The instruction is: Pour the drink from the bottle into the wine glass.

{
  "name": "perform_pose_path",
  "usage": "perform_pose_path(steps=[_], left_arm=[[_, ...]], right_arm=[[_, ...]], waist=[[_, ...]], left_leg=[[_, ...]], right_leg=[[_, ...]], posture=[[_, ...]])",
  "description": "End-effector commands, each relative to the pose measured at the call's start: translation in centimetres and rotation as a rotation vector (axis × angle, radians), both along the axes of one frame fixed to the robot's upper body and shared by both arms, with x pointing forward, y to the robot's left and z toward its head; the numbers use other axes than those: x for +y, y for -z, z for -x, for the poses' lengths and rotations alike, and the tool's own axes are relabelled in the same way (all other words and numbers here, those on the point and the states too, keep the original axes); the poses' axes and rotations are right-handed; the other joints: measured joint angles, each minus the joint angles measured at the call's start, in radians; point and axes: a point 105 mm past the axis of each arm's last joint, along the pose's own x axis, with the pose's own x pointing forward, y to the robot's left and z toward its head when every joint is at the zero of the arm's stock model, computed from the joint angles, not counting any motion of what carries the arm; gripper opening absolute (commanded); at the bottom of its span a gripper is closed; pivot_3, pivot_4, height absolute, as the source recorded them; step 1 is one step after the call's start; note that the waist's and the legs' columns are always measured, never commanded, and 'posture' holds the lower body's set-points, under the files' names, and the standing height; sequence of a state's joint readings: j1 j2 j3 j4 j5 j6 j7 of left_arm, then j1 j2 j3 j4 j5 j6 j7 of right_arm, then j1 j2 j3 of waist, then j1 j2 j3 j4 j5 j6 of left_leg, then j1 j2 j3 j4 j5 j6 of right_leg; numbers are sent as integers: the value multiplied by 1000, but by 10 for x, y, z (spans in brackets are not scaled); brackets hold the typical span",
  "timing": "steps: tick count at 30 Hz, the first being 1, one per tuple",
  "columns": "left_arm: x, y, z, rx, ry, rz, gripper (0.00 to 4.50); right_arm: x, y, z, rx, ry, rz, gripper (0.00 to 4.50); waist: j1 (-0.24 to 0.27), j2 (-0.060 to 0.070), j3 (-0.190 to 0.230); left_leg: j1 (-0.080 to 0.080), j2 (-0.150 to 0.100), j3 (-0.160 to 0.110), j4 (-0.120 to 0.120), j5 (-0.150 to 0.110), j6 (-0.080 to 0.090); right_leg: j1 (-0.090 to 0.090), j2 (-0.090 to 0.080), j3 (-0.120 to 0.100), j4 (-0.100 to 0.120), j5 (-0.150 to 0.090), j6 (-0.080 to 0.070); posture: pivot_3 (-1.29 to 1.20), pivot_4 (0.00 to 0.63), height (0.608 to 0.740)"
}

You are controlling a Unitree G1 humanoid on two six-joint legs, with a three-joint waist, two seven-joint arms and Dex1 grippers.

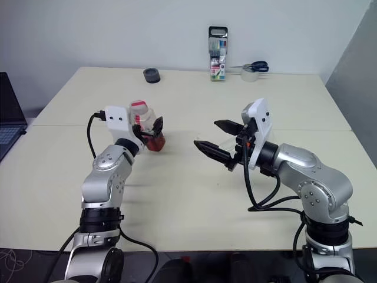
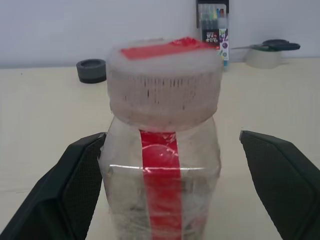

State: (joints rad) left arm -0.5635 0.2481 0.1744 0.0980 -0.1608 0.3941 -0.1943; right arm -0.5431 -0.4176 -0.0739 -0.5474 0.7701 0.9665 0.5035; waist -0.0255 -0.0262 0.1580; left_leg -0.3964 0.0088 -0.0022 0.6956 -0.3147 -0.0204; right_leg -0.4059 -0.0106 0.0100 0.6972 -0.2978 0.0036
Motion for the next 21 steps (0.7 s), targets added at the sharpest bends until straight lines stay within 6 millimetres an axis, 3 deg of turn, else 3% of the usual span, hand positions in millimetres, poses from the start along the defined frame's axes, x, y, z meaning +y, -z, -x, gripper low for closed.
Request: perform_pose_path(steps=[1,12,15,21], left_arm=[[1,-18,-2,-74,6,6,4467],[-1,-18,-2,-89,18,14,4467],[4,-17,-2,-87,1,21,3888],[13,-13,1,-81,-27,26,2110]], right_arm=[[2,-15,7,-71,-13,-27,4500],[0,-15,8,-70,5,-28,4500],[-1,-15,8,-71,10,-26,4500],[-2,-15,7,-72,12,-25,4500]], waist=[[0,0,0],[0,0,0],[0,0,0],[0,0,0]], left_leg=[[0,0,0,0,0,0],[0,0,0,0,0,0],[0,0,0,0,0,0],[0,0,0,0,0,0]], right_leg=[[0,0,0,0,0,0],[0,0,0,0,0,0],[0,0,0,0,0,0],[0,0,0,0,0,0]], posture=[[0,150,740],[0,150,740],[0,150,740],[0,150,740]])
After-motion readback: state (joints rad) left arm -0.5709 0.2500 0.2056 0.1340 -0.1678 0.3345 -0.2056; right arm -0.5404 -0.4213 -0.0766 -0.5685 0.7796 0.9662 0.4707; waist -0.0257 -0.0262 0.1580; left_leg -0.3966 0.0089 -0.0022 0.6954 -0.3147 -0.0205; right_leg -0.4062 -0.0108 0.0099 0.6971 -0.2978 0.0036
